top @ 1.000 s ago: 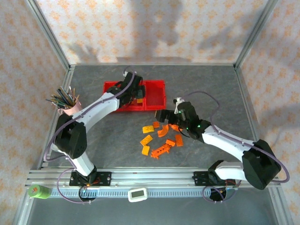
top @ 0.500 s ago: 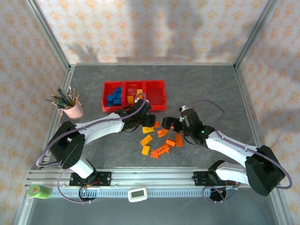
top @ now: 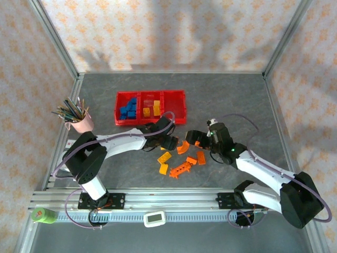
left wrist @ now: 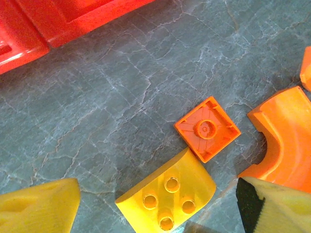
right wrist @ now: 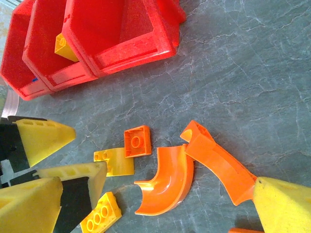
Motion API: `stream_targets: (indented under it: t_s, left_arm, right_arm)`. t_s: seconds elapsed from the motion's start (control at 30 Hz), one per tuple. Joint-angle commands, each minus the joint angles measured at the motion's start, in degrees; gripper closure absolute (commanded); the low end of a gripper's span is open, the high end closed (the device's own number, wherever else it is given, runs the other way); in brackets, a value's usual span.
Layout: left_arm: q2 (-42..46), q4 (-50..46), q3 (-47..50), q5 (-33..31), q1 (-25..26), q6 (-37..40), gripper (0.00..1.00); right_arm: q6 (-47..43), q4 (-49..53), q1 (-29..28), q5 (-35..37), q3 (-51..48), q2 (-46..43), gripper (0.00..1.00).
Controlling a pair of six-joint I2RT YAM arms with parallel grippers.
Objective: Sort the legos into containers by color
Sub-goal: Pick up the lego from the center of the table.
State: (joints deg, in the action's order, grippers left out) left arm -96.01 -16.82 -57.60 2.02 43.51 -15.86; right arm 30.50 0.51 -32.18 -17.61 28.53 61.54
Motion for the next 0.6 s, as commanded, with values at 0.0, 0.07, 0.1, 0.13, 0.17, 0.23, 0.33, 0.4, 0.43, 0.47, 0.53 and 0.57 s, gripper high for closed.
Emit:
stream_targets:
  t_s: [0.0,0.07,0.1,0.13,0.17,0.23,0.33,0.4,0.43,0.47,0.53,0.57]
  left_arm:
    - [-1.3,1.7,0.1,0.5,0.1,5.4,0.13]
    - [-1.5,2.4,0.7,1.2,0.1,7.0,0.13]
    - [-1.6,2.8,1.0,1.1,0.2,7.4,0.13]
    - [-1.9,2.6,0.8,1.0,0.2,7.9,0.13]
    - [-2.3,2.4,0.5,0.7,0.1,8.2,0.13]
    - [-3.3,2.2,0.2,-0.9,0.2,8.5,0.12]
    - [-5.2,2.0,-0.2,-0.6,0.1,9.4,0.12]
    - [-5.7,2.8,0.3,1.1,0.2,9.7,0.13]
    - [-5.8,3.0,0.6,1.7,0.2,9.8,0.13]
    - [-5.8,3.4,0.9,1.9,0.1,9.8,0.14]
    - [-6.0,4.6,1.5,1.1,0.1,9.9,0.16]
    - [-6.4,4.9,1.6,0.4,0.0,9.8,0.17]
  right_arm:
    - [0.7,0.9,0.3,0.1,-0.5,-0.9,0.00]
    - [0.8,1.0,0.3,0.1,-0.5,-0.9,0.00]
    - [0.9,0.9,0.3,0.2,-0.5,-0.9,0.00]
    - [0.8,0.9,0.3,0.2,-0.5,-0.9,0.00]
    - [0.8,1.0,0.3,0.2,-0.5,-0.9,0.00]
    - [0.8,0.9,0.3,0.2,-0.4,-0.9,0.00]
    - [1.0,0.6,0.3,0.0,-0.5,-0.8,0.00]
    - [1.0,0.7,0.3,-0.1,-0.5,-0.7,0.00]
    - [0.9,0.8,0.3,0.1,-0.5,-0.8,0.00]
    - [0.8,0.8,0.3,0.2,-0.5,-0.8,0.00]
    - [0.7,0.8,0.3,0.4,-0.5,-0.6,0.00]
    - [0.7,0.7,0.3,0.4,-0.4,-0.5,0.00]
